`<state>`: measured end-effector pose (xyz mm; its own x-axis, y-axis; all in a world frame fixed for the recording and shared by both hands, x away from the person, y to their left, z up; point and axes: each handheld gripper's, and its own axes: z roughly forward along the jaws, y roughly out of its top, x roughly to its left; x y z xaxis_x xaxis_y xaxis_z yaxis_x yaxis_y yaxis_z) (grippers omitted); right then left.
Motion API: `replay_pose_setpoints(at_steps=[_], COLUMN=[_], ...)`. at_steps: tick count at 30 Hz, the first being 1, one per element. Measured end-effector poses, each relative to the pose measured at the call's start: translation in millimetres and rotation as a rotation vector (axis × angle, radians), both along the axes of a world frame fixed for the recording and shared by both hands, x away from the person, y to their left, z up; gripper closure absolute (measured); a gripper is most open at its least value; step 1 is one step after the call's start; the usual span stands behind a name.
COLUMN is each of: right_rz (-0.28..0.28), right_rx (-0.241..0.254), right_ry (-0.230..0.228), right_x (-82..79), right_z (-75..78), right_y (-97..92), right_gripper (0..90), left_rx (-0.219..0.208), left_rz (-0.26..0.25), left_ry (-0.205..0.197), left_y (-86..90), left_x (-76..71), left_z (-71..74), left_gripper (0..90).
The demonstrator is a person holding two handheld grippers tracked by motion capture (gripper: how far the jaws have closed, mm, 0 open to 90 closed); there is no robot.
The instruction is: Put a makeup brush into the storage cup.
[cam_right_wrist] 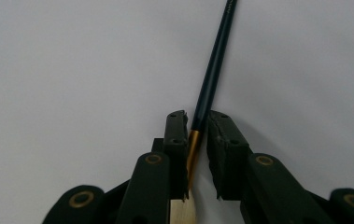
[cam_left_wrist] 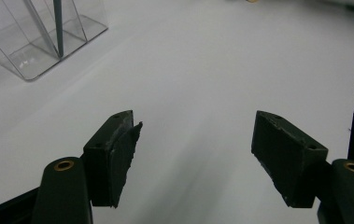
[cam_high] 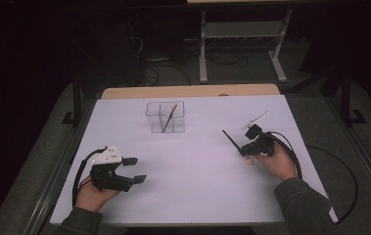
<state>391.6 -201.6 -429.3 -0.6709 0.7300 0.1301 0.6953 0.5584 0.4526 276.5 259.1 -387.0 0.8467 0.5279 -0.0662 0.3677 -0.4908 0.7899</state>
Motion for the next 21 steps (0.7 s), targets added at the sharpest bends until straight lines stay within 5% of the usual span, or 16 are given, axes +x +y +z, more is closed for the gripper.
replay_pose_setpoints(at_steps=[21], right_rz=[0.009], right_rx=[-0.030], right_ry=[-0.022], right_x=[-1.5], right_z=[-0.1], right_y=[1.9], right_gripper=[83.5], left_rx=[-0.007], left_rz=[0.001], left_ry=[0.002], left_y=[0.2], left_x=[-0.5], left_z=[-0.3], left_gripper=[29.7])
